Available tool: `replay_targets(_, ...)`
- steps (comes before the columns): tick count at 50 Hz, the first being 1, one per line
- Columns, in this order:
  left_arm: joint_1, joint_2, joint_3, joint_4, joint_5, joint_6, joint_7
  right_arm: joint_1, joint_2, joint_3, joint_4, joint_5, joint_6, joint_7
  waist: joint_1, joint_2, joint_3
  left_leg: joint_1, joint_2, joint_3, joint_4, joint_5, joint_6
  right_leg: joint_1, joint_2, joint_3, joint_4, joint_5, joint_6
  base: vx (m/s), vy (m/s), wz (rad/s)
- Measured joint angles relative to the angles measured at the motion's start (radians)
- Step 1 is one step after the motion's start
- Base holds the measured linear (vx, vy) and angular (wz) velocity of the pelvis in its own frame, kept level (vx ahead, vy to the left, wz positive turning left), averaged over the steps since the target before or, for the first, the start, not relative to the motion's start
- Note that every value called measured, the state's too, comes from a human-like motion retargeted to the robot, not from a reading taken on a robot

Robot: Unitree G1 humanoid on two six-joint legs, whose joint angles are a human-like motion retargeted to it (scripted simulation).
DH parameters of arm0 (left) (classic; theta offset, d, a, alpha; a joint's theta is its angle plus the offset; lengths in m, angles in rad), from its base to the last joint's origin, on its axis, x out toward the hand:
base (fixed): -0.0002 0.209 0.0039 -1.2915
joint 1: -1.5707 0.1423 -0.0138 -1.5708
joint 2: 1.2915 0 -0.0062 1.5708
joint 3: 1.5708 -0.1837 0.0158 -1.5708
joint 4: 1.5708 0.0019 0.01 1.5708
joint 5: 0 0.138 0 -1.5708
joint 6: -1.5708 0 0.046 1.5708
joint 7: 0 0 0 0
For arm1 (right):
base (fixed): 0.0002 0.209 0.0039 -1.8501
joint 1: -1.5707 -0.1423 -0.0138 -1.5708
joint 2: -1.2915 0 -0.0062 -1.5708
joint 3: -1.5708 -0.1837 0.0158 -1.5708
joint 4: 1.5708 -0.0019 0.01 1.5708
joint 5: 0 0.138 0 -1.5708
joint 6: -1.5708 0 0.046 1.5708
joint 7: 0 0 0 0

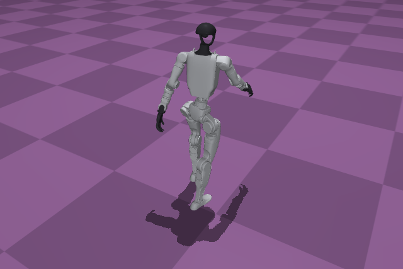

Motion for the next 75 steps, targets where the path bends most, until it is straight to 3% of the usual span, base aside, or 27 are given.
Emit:
replay_targets(3, 0.026, -0.019, 0.035, -0.010, -0.020, -0.009, 0.008, -0.012, 0.010, -0.011, -0.047, 0.001, -0.017, 0.007, 0.025, 0.054, 0.021, 0.086, 0.041, 0.109, -0.300, 0.032, -0.097, 0.075, 0.063, 0.023, 0.001, -0.022, 0.014, 0.66, 0.15, -0.59)
replay_targets(7, -0.012, -0.059, 0.062, 0.006, -0.009, -0.006, 0.002, 0.031, 0.036, -0.010, -0.068, -0.011, -0.025, 0.046, 0.006, 0.080, 0.022, 0.133, 0.039, 0.149, -0.427, 0.030, -0.182, 0.142, 0.085, 0.028, 0.028, -0.034, 0.020, 0.66, 0.19, -0.06)
replay_targets(12, -0.149, -0.086, 0.038, 0.021, 0.016, -0.036, -0.032, 0.187, 0.082, 0.014, -0.009, -0.079, -0.035, 0.110, -0.064, 0.100, -0.021, 0.216, 0.028, 0.100, -0.425, 0.028, -0.213, 0.158, 0.099, 0.008, 0.178, 0.063, 0.000, 0.70, 0.23, 0.43)
replay_targets(18, -0.443, -0.070, -0.055, 0.020, 0.117, -0.063, -0.025, 0.444, 0.116, 0.049, 0.163, -0.164, -0.014, 0.150, -0.159, 0.151, -0.077, 0.306, 0.057, -0.014, -0.361, -0.090, -0.208, -0.089, 0.119, -0.063, 0.765, 0.314, -0.045, 0.67, 0.22, 0.79)
replay_targets(21, -0.636, -0.056, -0.083, -0.005, 0.178, -0.026, 0.015, 0.550, 0.114, 0.027, 0.249, -0.177, 0.029, 0.169, -0.208, 0.161, -0.073, 0.339, 0.045, -0.080, -0.341, -0.122, -0.206, -0.253, 0.088, -0.095, 1.002, 0.249, -0.090, 0.58, 0.17, 1.01)
replay_targets(24, -0.807, -0.047, -0.100, -0.058, 0.215, -0.013, 0.035, 0.651, 0.104, -0.001, 0.313, -0.171, 0.050, 0.209, -0.267, 0.180, -0.063, 0.379, 0.037, -0.148, -0.326, -0.146, -0.212, -0.372, 0.068, -0.117, 1.069, 0.151, -0.125, 0.54, 0.12, 1.16)
replay_targets(29, -1.027, -0.043, -0.114, -0.207, 0.196, -0.047, 0.032, 0.773, 0.079, -0.043, 0.366, -0.136, 0.050, 0.300, -0.378, 0.204, -0.043, 0.436, 0.026, -0.269, -0.307, -0.187, -0.217, -0.470, 0.032, -0.163, 0.837, 0.074, -0.137, 0.52, 0.04, 1.28)
replay_targets(32, -1.102, -0.041, -0.130, -0.327, 0.135, -0.081, 0.029, 0.812, 0.067, -0.060, 0.373, -0.111, 0.057, 0.339, -0.437, 0.195, -0.029, 0.473, 0.005, -0.335, -0.295, -0.211, -0.220, -0.448, 0.019, -0.158, 0.499, 0.148, -0.116, 0.53, -0.06, 1.24)
replay_targets(35, -1.144, -0.039, -0.148, -0.449, 0.064, -0.100, 0.048, 0.820, 0.064, -0.084, 0.370, -0.117, 0.090, 0.356, -0.485, 0.146, 0.004, 0.541, -0.047, -0.407, -0.283, -0.242, -0.215, -0.365, -0.014, -0.096, 0.104, 0.302, -0.045, 0.60, -0.14, 1.20)
replay_targets(37, -1.151, -0.036, -0.157, -0.515, 0.072, -0.103, 0.058, 0.806, 0.074, -0.100, 0.362, -0.152, 0.107, 0.369, -0.494, 0.118, 0.027, 0.592, -0.058, -0.442, -0.280, -0.261, -0.214, -0.336, -0.023, -0.047, -0.035, 0.307, 0.029, 0.62, -0.19, 0.83)
replay_targets(40, -1.122, -0.041, -0.172, -0.583, 0.110, -0.118, 0.048, 0.773, 0.085, -0.114, 0.348, -0.181, 0.107, 0.373, -0.476, 0.103, 0.030, 0.635, -0.055, -0.477, -0.268, -0.273, -0.209, -0.326, -0.014, 0.028, -0.090, 0.275, 0.101, 0.61, -0.21, 0.52)
replay_targets(41, -1.099, -0.047, -0.180, -0.592, 0.115, -0.124, 0.041, 0.759, 0.087, -0.115, 0.344, -0.183, 0.105, 0.366, -0.463, 0.098, 0.022, 0.640, -0.058, -0.488, -0.259, -0.270, -0.203, -0.318, -0.016, 0.040, -0.090, 0.310, 0.111, 0.61, -0.23, 0.41)
replay_targets(44, -1.009, -0.061, -0.210, -0.583, 0.148, -0.141, 0.023, 0.704, 0.090, -0.108, 0.338, -0.179, 0.093, 0.325, -0.409, 0.080, -0.002, 0.646, -0.072, -0.517, -0.207, -0.238, -0.185, -0.275, -0.033, 0.022, -0.090, 0.366, 0.120, 0.61, -0.25, 0.32)
replay_targets(47, -0.889, -0.073, -0.250, -0.501, 0.215, -0.149, 0.013, 0.625, 0.092, -0.072, 0.356, -0.148, 0.071, 0.249, -0.343, 0.051, -0.022, 0.601, -0.100, -0.525, -0.065, -0.156, -0.159, -0.217, -0.064, -0.015, -0.089, 0.298, 0.107, 0.60, -0.27, 0.34)
replay_targets(50, -0.751, -0.082, -0.291, -0.356, 0.277, -0.134, 0.009, 0.534, 0.088, -0.016, 0.381, -0.104, 0.051, 0.157, -0.301, 0.010, -0.060, 0.420, -0.134, -0.475, 0.257, -0.065, -0.118, -0.178, -0.115, -0.049, -0.082, 0.234, 0.083, 0.53, -0.25, 0.82)
replay_targets(52, -0.674, -0.086, -0.294, -0.232, 0.291, -0.109, 0.017, 0.456, 0.073, 0.007, 0.395, -0.090, 0.048, 0.103, -0.287, 0.004, -0.089, 0.247, -0.106, -0.396, 0.495, -0.051, -0.078, -0.176, -0.127, -0.085, -0.076, 0.206, 0.063, 0.46, -0.22, 1.14)
replay_targets(55, -0.576, -0.073, -0.249, -0.054, 0.292, -0.049, 0.027, 0.331, 0.038, 0.014, 0.389, -0.094, 0.061, 0.056, -0.244, -0.001, -0.090, 0.077, -0.026, -0.251, 0.705, -0.117, 0.002, -0.152, -0.128, -0.129, -0.070, 0.175, 0.041, 0.44, -0.20, 0.83)
replay_targets(59, -0.443, 0.003, -0.125, 0.081, 0.258, 0.016, 0.018, 0.179, -0.019, -0.002, 0.324, -0.087, 0.077, 0.043, -0.157, -0.018, -0.057, 0.000, -0.001, -0.105, 0.657, -0.218, 0.039, -0.112, -0.128, -0.156, -0.054, 0.137, 0.021, 0.43, -0.16, 0.29)
replay_targets(63, -0.286, 0.104, -0.017, 0.069, 0.145, 0.026, 0.026, 0.067, -0.078, -0.038, 0.201, -0.046, 0.073, 0.025, -0.063, -0.021, -0.014, 0.038, -0.019, 0.042, 0.309, -0.187, -0.006, -0.062, -0.112, -0.175, -0.044, 0.099, 0.016, 0.45, -0.09, 0.00)
replay_targets(68, -0.116, 0.169, 0.093, -0.003, -0.018, -0.017, 0.081, -0.004, -0.131, -0.093, 0.021, 0.004, 0.026, -0.028, -0.006, 0.053, 0.012, 0.169, -0.006, 0.370, -0.243, -0.085, -0.133, 0.032, -0.006, -0.234, -0.049, 0.050, 0.043, 0.47, 0.01, 0.28)
replay_targets(72, -0.044, 0.142, 0.157, 0.011, -0.041, -0.016, 0.113, -0.001, -0.139, -0.100, -0.078, 0.013, -0.008, -0.042, -0.033, 0.103, -0.010, 0.202, -0.012, 0.542, -0.427, -0.039, -0.218, 0.090, 0.065, -0.297, -0.038, 0.027, 0.047, 0.48, 0.06, 0.76)
replay_targets(75, -0.041, 0.090, 0.190, 0.047, -0.043, 0.008, 0.106, 0.039, -0.125, -0.096, -0.116, -0.010, -0.016, -0.008, -0.070, 0.116, -0.031, 0.226, -0.013, 0.510, -0.427, -0.056, -0.230, 0.118, 0.080, -0.335, -0.001, 0.037, 0.024, 0.50, 0.11, 0.91)
